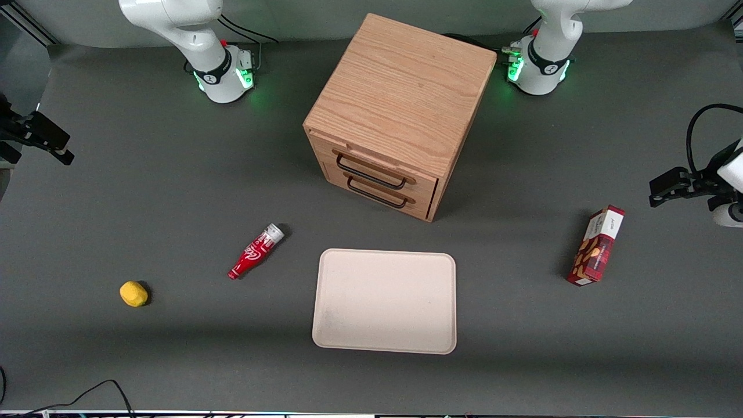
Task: Open upper drawer
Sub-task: 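Move the right gripper toward the upper drawer's black handle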
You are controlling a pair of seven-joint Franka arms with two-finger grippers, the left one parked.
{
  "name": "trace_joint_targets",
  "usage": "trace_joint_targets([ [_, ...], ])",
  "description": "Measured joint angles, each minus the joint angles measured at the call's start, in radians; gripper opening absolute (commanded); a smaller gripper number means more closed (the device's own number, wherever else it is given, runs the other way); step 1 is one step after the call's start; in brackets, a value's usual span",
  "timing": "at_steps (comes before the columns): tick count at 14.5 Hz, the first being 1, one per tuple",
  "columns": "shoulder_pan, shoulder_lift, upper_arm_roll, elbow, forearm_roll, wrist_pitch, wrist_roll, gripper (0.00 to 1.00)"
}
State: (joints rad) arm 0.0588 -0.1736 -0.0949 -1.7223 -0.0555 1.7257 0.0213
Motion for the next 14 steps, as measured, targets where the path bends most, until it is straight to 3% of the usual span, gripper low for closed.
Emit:
trace_joint_targets([
  [3, 0.001, 0.003, 0.001, 0.002, 0.002, -0.021, -0.004, 1.00],
  [6, 0.010, 0.020, 0.056, 0.013, 0.053, -0.060, -0.080, 1.00],
  [11, 0.022, 0.138, 0.336, 0.060, 0.065, -0.079, -0.125, 1.00],
  [14, 0.025, 0.248, 0.452, 0.131, 0.065, -0.074, -0.125, 1.00],
])
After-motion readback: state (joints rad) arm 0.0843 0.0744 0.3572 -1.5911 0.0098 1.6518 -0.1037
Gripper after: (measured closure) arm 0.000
